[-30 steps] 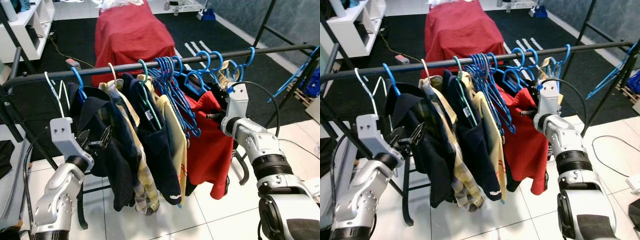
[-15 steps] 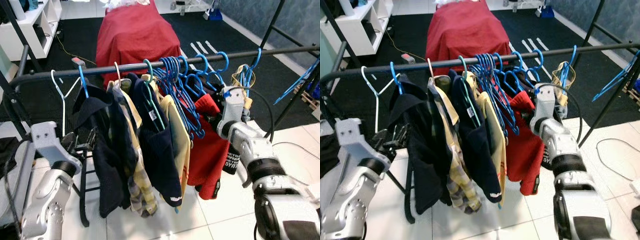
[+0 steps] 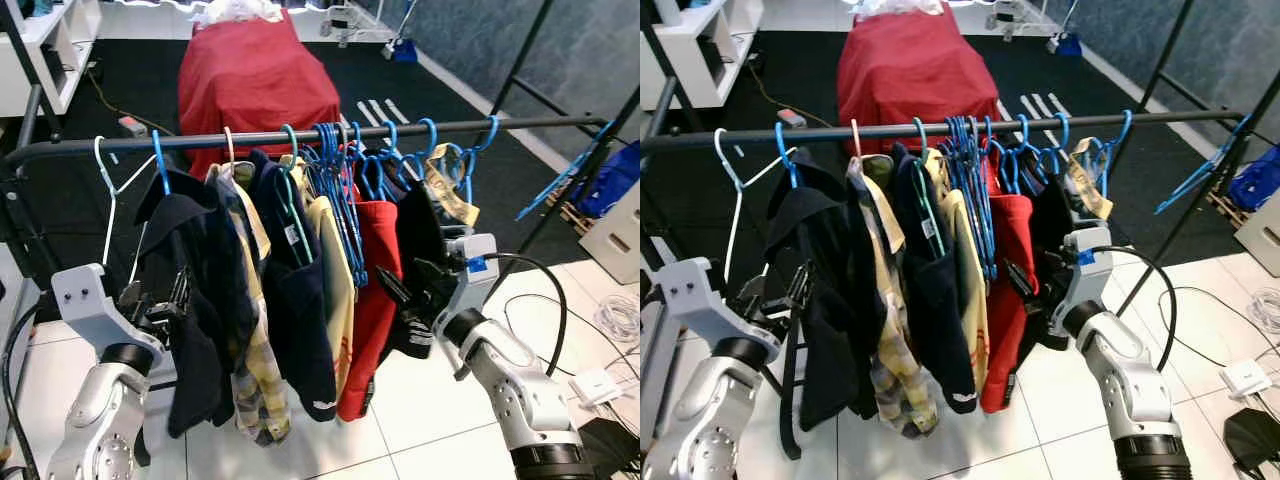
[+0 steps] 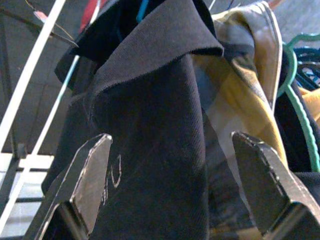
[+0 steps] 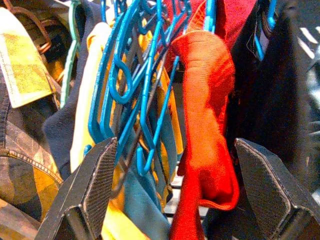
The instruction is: Hang hanger
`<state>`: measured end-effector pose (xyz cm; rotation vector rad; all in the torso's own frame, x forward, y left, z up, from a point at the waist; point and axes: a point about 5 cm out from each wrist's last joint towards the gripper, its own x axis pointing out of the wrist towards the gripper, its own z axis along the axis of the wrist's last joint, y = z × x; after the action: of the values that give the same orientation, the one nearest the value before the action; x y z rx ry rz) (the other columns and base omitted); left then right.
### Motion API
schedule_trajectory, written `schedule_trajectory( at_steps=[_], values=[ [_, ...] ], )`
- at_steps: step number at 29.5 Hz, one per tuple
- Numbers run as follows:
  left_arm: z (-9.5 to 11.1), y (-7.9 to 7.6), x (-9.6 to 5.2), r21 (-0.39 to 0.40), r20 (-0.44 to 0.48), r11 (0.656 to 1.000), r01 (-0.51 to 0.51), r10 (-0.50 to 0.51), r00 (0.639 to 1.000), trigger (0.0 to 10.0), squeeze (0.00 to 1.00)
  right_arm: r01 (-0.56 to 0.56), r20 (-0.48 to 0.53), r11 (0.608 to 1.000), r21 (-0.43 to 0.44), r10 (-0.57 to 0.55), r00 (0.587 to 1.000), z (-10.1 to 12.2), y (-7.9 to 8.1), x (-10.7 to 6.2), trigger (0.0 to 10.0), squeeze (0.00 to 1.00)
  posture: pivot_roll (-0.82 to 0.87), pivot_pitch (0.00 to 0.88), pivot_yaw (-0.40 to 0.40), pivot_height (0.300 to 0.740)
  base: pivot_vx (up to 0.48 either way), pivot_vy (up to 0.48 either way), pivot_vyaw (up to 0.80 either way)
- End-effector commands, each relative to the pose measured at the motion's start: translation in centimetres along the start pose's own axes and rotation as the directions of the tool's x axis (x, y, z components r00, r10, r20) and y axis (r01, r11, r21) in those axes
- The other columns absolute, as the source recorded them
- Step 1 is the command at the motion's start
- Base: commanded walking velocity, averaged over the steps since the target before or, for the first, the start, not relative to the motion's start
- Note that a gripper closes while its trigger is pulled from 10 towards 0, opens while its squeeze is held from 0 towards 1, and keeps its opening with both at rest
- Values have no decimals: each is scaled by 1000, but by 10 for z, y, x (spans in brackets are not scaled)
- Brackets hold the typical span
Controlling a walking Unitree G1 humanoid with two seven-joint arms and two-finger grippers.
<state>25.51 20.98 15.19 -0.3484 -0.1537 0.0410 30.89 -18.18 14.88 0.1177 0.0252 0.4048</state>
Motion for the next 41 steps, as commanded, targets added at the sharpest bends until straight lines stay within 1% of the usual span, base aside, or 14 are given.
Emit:
schedule_trajectory(
  at_steps=[1, 3, 6, 14, 15, 16, 19, 25, 26, 30, 31, 33, 39, 41],
  values=[
    [-3, -3, -1, 7, 9, 1000, -24, 24, 1000, 10000, 0, 35, 19, 999, 3, -35, 999, 3, -9, -3, 10000, 0, -9, 69, -134, 740, 0, 0, 0],
    [-3, -3, -1, 7, 9, 1000, -24, 24, 1000, 10000, 0, 35, 19, 999, 3, -35, 999, 3, -9, -3, 10000, 0, -9, 69, -134, 740, 0, 0, 0],
    [-6, -10, 5, 38, 26, 997, -71, 70, 997, 10000, 0, 150, 77, 989, -14, -149, 986, 16, -29, 0, 10000, 0, -4, 39, -141, 740, 0, 0, 0],
    [-7, -10, 7, 49, 27, 996, -77, 76, 997, 10000, 0, 184, 88, 983, -29, -181, 980, 19, -32, 0, 10000, 0, 2, 31, -138, 740, 0, 0, 0],
    [-8, -5, 10, 73, 15, 994, -83, 82, 997, 10000, 0, 220, 122, 975, -15, -216, 969, 27, -35, -1, 10000, 0, 16, 12, -108, 740, 0, 0, 0],
    [-8, -5, 10, 73, 15, 994, -83, 82, 997, 10000, 0, 220, 122, 975, -15, -216, 969, 27, -35, -1, 10000, 0, 16, 12, -108, 740, 0, 0, 0],
    [-23, 0, 18, 184, -92, 982, -51, 69, 993, 10000, 0, 231, 84, 970, 74, -237, 968, 9, -30, 6, 10000, 0, 31, 22, -99, 740, 0, 0, 0],
    [-25, 0, 18, 193, -97, 980, -48, 68, 993, 10000, 0, 232, 66, 970, 75, -237, 969, 4, -29, 7, 10000, 0, 33, 21, -98, 740, 0, 0, 0],
    [-23, 0, 20, 205, -106, 978, -26, 48, 993, 10000, 0, 236, 63, 969, 78, -241, 969, 4, -30, 5, 10000, 0, 43, 48, -85, 740, 0, 0, 0],
    [-23, -1, 22, 215, -120, 977, 5, 22, 992, 10000, 0, 244, 66, 966, 85, -250, 966, 5, -32, 1, 10000, 0, 32, 76, -71, 740, 0, 0, 0],
    [-22, 0, 21, 203, -130, 979, 21, 6, 992, 10000, 0, 257, 70, 960, 106, -265, 962, 5, -35, -5, 10000, 0, 2, 90, -53, 740, 0, 0, 0],
    [-22, -1, 20, 195, -143, 980, 43, -15, 990, 10000, 0, 266, 77, 956, 123, -276, 958, 6, -35, -6, 10000, 0, 3, 95, -47, 740, 0, 0, 0],
    [-24, -3, 18, 167, -153, 984, 64, -38, 987, 10000, 0, 272, 73, 956, 111, -281, 957, 4, -34, -6, 10000, 0, 6, 100, -57, 740, 0, 0, 0],
    [-24, -5, 18, 177, -154, 981, 77, -50, 987, 10000, 0, 277, 68, 954, 118, -286, 956, 3, -35, -9, 10000, 0, -4, 107, -55, 740, 0, 0, 0]
  ],
)
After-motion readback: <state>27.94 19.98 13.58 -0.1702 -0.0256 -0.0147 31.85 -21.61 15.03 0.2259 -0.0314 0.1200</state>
